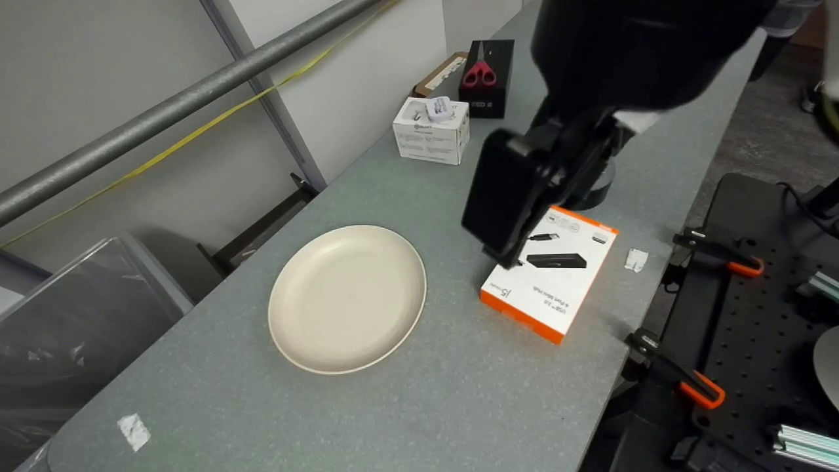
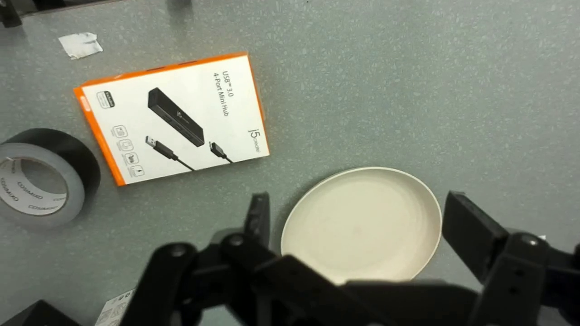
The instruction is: Move the black tape to the white plate
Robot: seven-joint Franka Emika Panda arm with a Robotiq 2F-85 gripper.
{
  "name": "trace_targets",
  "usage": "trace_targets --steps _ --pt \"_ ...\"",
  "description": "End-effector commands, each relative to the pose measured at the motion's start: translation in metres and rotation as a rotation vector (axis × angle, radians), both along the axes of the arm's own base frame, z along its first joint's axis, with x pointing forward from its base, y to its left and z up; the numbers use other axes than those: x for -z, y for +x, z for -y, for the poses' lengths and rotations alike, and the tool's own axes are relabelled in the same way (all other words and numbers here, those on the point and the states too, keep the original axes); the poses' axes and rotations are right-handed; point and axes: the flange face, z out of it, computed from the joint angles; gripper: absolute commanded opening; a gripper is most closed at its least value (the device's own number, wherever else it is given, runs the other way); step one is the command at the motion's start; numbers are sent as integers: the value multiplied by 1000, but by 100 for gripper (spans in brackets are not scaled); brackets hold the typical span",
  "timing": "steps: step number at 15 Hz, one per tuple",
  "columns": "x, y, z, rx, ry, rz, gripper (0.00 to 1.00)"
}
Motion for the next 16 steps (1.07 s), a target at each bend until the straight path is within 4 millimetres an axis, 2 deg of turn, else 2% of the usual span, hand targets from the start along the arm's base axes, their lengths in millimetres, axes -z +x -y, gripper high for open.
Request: trace_targets --steps 1,4,6,10,11,13,15,16 --pt "-12 10 48 77 -10 24 100" --pt "-5 22 92 165 -17 20 100" --pt "9 26 116 216 -20 12 100" --pt "49 26 151 320 -34 -10 100" --pt "52 35 158 341 -34 -13 100" --pt "51 33 160 358 -17 -6 100" --pt "35 30 144 317 -4 20 100" --pt "49 33 156 329 -17 -21 100"
